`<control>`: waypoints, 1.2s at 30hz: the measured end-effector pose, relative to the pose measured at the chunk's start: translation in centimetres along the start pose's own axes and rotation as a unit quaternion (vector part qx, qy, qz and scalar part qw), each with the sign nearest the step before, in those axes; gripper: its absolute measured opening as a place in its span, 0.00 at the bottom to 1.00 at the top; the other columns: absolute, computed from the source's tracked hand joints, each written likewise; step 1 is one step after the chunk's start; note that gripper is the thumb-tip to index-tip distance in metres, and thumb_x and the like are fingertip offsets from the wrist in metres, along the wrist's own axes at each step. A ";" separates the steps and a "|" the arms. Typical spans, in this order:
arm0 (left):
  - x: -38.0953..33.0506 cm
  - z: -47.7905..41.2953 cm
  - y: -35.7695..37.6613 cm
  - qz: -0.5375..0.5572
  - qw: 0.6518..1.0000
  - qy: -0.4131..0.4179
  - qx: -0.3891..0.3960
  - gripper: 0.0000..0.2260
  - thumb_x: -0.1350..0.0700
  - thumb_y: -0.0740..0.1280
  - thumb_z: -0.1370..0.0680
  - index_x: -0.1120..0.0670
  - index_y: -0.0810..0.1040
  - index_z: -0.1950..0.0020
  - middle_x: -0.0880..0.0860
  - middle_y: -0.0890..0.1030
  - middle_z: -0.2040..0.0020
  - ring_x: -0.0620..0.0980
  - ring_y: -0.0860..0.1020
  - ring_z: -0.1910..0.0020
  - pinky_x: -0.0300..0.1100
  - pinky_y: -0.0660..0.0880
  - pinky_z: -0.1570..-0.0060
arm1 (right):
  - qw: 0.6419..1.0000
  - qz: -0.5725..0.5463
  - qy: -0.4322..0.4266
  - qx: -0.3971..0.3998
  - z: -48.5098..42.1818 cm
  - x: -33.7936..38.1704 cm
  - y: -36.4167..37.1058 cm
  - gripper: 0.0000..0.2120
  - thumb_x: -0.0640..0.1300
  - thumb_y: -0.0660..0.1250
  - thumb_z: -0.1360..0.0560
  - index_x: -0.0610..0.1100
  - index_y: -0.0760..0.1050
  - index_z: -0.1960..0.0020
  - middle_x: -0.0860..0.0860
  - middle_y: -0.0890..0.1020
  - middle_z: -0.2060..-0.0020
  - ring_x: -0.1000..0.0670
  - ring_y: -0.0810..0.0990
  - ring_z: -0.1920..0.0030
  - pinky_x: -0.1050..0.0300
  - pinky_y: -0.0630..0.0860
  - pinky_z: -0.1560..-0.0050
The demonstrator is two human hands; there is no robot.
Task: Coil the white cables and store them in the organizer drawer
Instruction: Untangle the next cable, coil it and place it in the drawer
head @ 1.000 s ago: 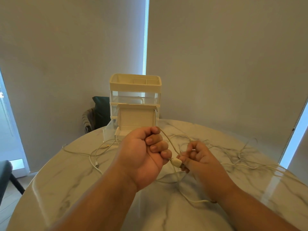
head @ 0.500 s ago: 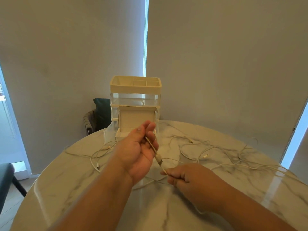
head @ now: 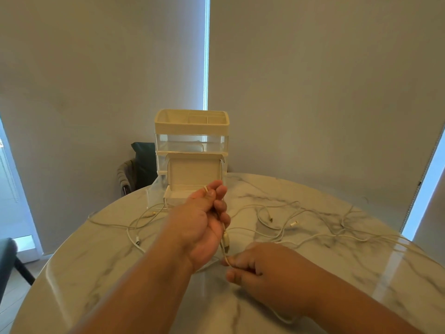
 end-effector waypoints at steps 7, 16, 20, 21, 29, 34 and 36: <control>-0.5 -0.5 -0.5 -0.020 0.998 0.064 -0.002 0.10 0.59 0.59 0.18 0.59 0.80 0.49 0.50 0.74 0.67 0.44 0.68 0.72 0.40 0.65 0.66 | 0.997 -0.004 -0.005 -0.073 0.4 0.8 -1.2 0.16 0.57 0.59 0.20 0.45 0.75 0.55 0.51 0.77 0.62 0.54 0.75 0.59 0.49 0.75 0.55; -0.7 1.0 1.0 -0.407 0.889 0.184 0.104 0.10 0.61 0.61 0.18 0.54 0.83 0.49 0.50 0.85 0.57 0.46 0.83 0.57 0.36 0.78 0.55 | 0.976 -0.032 0.068 -0.203 1.8 -1.3 -4.1 0.12 0.56 0.62 0.22 0.49 0.78 0.56 0.56 0.77 0.64 0.59 0.73 0.55 0.63 0.70 0.60; 1.0 1.6 2.0 -0.545 0.794 0.212 0.167 0.11 0.59 0.62 0.18 0.49 0.83 0.46 0.45 0.85 0.54 0.42 0.82 0.52 0.37 0.78 0.48 | 0.969 -0.019 0.066 -0.237 2.4 -1.0 -5.1 0.08 0.56 0.63 0.23 0.56 0.80 0.55 0.59 0.75 0.66 0.60 0.74 0.55 0.64 0.67 0.62; 1.3 1.8 2.2 -0.564 0.777 0.214 0.181 0.11 0.59 0.61 0.18 0.49 0.83 0.47 0.44 0.85 0.55 0.40 0.81 0.52 0.36 0.77 0.49 | 0.967 -0.016 0.062 -0.247 2.5 -0.9 -5.3 0.08 0.56 0.64 0.23 0.58 0.81 0.55 0.60 0.75 0.67 0.61 0.74 0.55 0.64 0.67 0.62; 2.3 2.0 2.3 -0.562 0.796 0.115 0.192 0.12 0.52 0.56 0.24 0.55 0.75 0.60 0.49 0.73 0.65 0.46 0.72 0.63 0.50 0.72 0.58 | 0.968 0.020 0.052 -0.246 2.7 -0.5 -5.8 0.12 0.53 0.64 0.24 0.65 0.77 0.64 0.73 0.75 0.60 0.67 0.72 0.54 0.69 0.65 0.61; 2.6 2.0 2.2 -0.626 0.745 0.108 0.204 0.07 0.55 0.58 0.27 0.50 0.75 0.62 0.44 0.72 0.67 0.41 0.70 0.66 0.43 0.70 0.61 | 0.969 0.036 0.076 -0.231 2.4 -1.0 -5.5 0.08 0.56 0.66 0.26 0.57 0.75 0.63 0.56 0.77 0.67 0.57 0.75 0.61 0.61 0.69 0.63; 2.8 1.9 1.9 -0.627 0.749 0.078 0.199 0.09 0.54 0.60 0.25 0.49 0.80 0.56 0.45 0.76 0.65 0.40 0.72 0.65 0.41 0.72 0.60 | 0.961 -0.029 0.100 -0.254 2.5 -1.8 -5.6 0.09 0.54 0.70 0.30 0.55 0.72 0.55 0.55 0.78 0.67 0.56 0.76 0.65 0.59 0.70 0.65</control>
Point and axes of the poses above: each hand's wrist, its own z-axis away from the middle knuckle, its own y-axis out of the palm, x = y × z, the point moved 5 cm from there along -z, towards the middle knuckle
